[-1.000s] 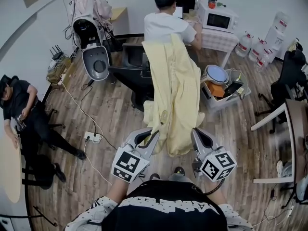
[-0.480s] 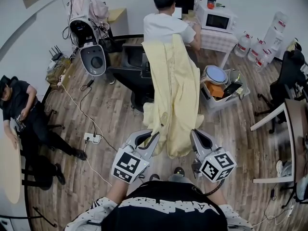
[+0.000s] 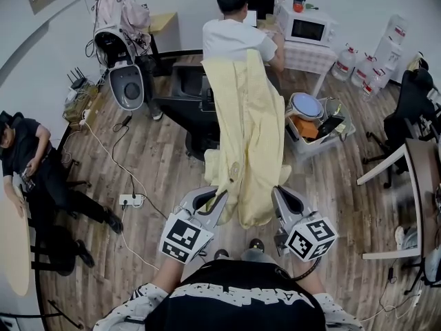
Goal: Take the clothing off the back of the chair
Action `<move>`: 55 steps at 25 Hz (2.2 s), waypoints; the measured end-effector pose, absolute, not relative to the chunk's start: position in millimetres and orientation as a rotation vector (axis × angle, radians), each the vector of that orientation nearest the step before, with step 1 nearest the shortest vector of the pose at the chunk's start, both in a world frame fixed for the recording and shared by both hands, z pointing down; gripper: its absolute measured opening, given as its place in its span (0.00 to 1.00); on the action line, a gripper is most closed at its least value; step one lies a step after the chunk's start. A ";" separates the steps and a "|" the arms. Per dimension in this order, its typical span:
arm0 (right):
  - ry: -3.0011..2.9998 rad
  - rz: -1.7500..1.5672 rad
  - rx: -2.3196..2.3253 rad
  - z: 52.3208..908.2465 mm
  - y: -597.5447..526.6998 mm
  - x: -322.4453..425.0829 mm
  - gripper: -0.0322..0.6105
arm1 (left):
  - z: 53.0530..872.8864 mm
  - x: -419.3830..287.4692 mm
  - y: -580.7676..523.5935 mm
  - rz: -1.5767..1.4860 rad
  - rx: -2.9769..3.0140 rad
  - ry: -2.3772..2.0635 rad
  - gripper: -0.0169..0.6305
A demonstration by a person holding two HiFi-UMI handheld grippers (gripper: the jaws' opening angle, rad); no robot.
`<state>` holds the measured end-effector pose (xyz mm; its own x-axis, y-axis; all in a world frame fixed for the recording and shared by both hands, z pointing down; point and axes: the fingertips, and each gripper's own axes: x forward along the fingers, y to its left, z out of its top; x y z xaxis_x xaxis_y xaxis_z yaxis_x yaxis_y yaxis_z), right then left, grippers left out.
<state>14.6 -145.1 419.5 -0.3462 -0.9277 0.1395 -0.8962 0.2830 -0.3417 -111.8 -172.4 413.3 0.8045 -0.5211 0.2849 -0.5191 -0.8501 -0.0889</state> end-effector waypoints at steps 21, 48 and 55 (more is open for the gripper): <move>2.395 -0.512 -1.795 416.2 -131.9 1.2 0.08 | 414.6 -127.6 -165.6 -0.472 -2.952 0.805 0.06; 2.479 -0.597 -1.662 416.7 -127.1 8.2 0.08 | 414.6 -115.4 -150.1 -0.522 -2.949 0.906 0.06; 2.479 -0.608 -1.672 419.6 -123.9 5.0 0.08 | 419.8 -113.5 -147.4 -0.508 -3.010 0.870 0.06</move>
